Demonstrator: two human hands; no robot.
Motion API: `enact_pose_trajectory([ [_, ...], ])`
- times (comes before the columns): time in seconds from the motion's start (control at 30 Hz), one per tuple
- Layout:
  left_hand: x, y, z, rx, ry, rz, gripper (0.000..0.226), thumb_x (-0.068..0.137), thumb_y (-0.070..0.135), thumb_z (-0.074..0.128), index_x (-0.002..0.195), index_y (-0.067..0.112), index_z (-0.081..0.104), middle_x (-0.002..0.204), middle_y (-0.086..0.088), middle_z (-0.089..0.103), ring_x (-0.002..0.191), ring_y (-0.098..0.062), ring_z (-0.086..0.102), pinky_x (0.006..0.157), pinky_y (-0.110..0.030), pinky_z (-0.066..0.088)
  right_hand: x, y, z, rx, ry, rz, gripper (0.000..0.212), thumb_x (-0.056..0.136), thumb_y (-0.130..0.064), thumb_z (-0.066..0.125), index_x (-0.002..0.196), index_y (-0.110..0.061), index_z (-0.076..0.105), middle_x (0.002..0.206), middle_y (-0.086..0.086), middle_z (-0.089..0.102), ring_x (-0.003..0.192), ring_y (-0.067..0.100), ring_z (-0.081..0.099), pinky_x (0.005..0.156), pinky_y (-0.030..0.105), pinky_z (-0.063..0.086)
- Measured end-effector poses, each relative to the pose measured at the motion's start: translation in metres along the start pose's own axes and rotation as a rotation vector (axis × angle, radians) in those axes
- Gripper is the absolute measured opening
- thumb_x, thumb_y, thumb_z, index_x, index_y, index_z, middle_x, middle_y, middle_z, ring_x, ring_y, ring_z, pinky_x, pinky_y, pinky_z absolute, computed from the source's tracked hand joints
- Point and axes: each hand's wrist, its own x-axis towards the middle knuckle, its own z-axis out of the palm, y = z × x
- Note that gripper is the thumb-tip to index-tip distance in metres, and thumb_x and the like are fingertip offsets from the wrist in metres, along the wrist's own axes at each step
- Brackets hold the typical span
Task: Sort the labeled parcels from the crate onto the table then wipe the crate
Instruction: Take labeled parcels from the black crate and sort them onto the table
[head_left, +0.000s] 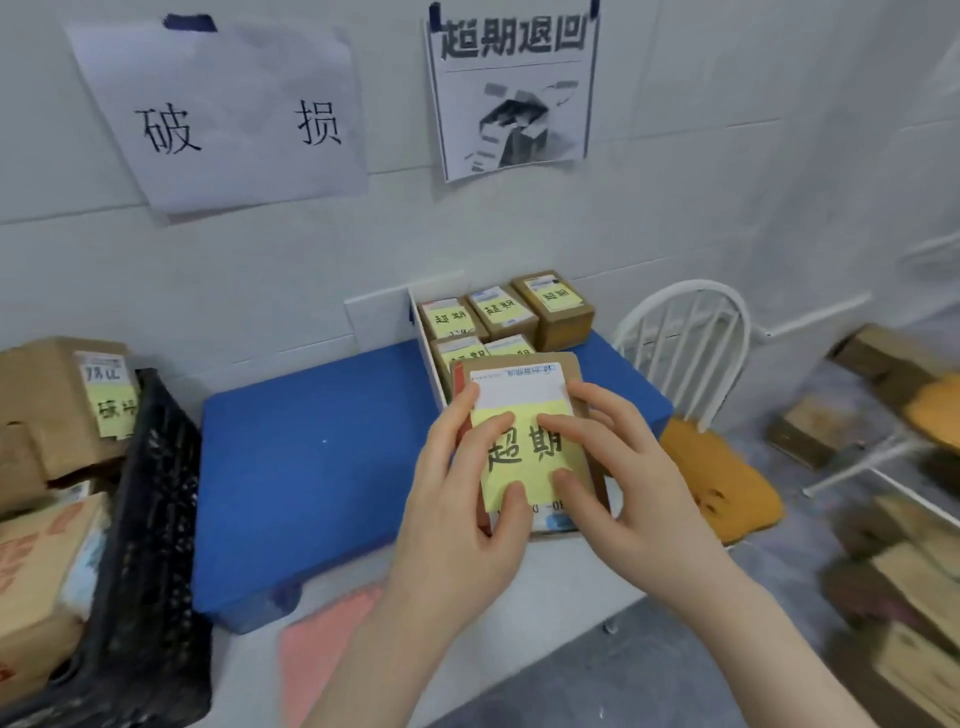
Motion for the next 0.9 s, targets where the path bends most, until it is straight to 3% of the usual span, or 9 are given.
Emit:
enact_pose_trajectory([
  [0.17, 0.021, 0.02, 0.047, -0.024, -0.045, 0.023, 0.047, 0.086, 0.029, 0.051, 0.133, 0.024, 0.05, 0.154, 0.023, 0.016, 0.132, -0.022, 0.043, 0.082, -0.03, 0.055, -0.002, 0.033, -0.043, -0.034, 0.036, 0.014, 0.038, 0.09, -0.031, 0.056, 0.128, -0.026, 0.057, 0.146, -0.01, 0.034, 0.129, 0.013, 0.046, 0.084, 0.03, 0.055],
  [0.3, 0.038, 0.015, 0.068, -0.025, -0.057, 0.018, 0.047, 0.086, 0.028, 0.05, 0.133, 0.024, 0.05, 0.154, 0.024, 0.016, 0.139, -0.016, 0.033, 0.081, -0.035, 0.057, 0.009, 0.06, -0.05, -0.015, 0.022, 0.029, 0.037, 0.091, -0.032, 0.056, 0.127, -0.028, 0.057, 0.146, -0.01, 0.034, 0.129, 0.014, 0.046, 0.083, 0.022, 0.053],
  [0.47, 0.064, -0.006, 0.094, -0.015, -0.07, 0.002, 0.047, 0.087, 0.032, 0.05, 0.133, 0.027, 0.05, 0.153, 0.026, 0.015, 0.143, -0.007, 0.021, 0.08, -0.027, 0.057, 0.032, 0.094, -0.05, -0.019, -0.01, 0.059, 0.036, 0.091, -0.036, 0.054, 0.127, -0.03, 0.057, 0.146, -0.015, 0.033, 0.13, 0.011, 0.044, 0.081, 0.012, 0.049],
  [0.7, 0.112, -0.028, 0.128, 0.017, -0.093, -0.029, 0.049, 0.087, 0.035, 0.048, 0.135, 0.027, 0.048, 0.153, 0.028, 0.011, 0.141, 0.004, 0.012, 0.091, -0.027, 0.054, 0.073, 0.139, -0.056, -0.014, -0.018, 0.091, 0.036, 0.09, -0.037, 0.053, 0.126, -0.033, 0.058, 0.145, -0.019, 0.032, 0.132, 0.01, 0.041, 0.088, 0.016, 0.049],
  [0.9, 0.156, -0.039, 0.17, 0.028, -0.112, -0.019, 0.051, 0.087, 0.038, 0.047, 0.137, 0.024, 0.047, 0.154, 0.023, 0.01, 0.143, -0.004, 0.016, 0.095, -0.03, 0.051, 0.107, 0.19, -0.073, -0.013, -0.02, 0.104, 0.036, 0.09, -0.019, 0.057, 0.124, -0.029, 0.06, 0.145, -0.016, 0.034, 0.132, 0.007, 0.041, 0.092, 0.01, 0.043],
])
